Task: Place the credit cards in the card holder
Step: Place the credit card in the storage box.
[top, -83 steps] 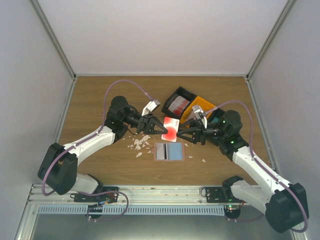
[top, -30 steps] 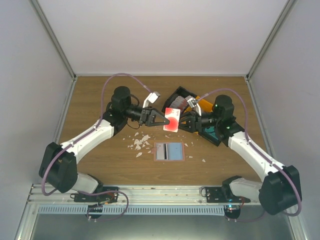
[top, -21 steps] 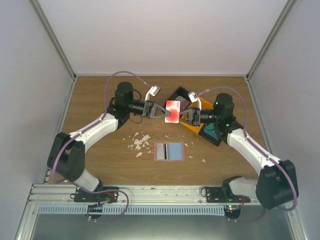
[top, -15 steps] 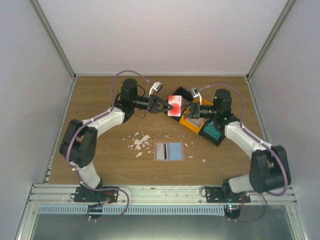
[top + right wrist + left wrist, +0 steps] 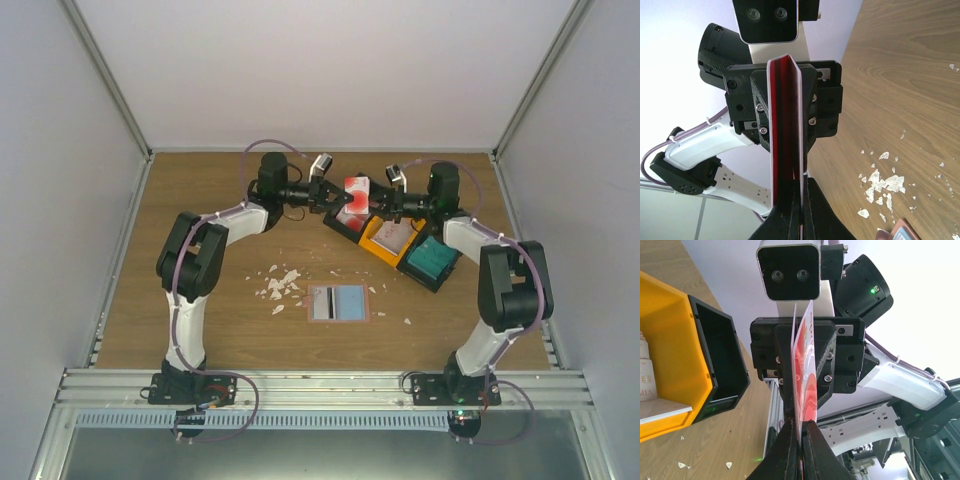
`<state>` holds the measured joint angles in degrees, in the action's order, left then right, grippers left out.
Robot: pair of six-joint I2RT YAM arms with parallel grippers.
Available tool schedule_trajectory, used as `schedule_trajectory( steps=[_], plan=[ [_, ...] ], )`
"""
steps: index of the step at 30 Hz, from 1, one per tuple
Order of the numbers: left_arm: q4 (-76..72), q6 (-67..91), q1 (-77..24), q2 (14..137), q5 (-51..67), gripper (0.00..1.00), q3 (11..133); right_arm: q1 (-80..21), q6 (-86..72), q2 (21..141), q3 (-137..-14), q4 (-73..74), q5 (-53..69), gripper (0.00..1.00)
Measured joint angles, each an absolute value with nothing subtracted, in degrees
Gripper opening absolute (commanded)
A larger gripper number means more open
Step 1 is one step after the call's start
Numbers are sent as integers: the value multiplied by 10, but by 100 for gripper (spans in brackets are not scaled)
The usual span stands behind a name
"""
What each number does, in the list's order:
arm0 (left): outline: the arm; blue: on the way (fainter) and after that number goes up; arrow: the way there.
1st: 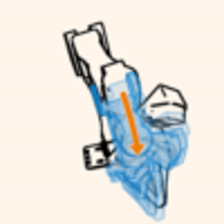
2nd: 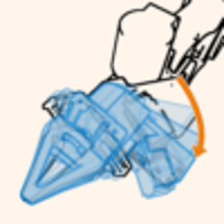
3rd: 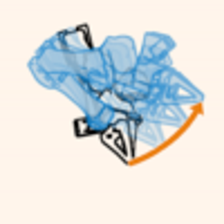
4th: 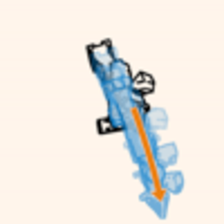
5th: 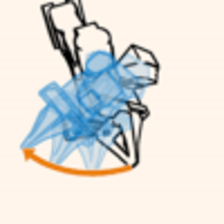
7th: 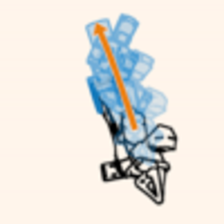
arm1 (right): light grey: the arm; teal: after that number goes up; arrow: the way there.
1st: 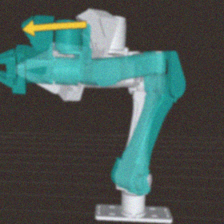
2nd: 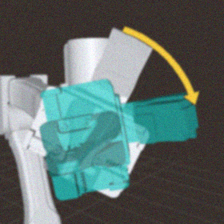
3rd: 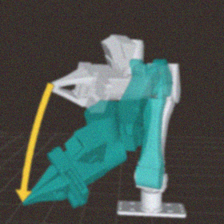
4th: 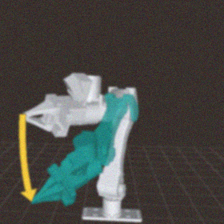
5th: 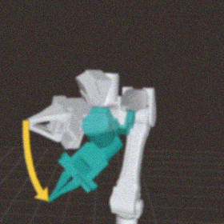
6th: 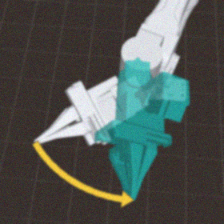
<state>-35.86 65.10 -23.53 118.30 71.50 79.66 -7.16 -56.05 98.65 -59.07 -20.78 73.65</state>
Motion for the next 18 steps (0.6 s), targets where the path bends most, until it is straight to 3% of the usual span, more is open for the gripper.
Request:
schedule_trajectory(
  steps=[14,18],
  plan=[
    [-414,680,-235,1217,709,10,815,-53,-557,1010,-610,-210,749,1],
    [-413,686,-213,1235,736,11,817,1,-553,1020,-638,-211,708,0]
  ],
)
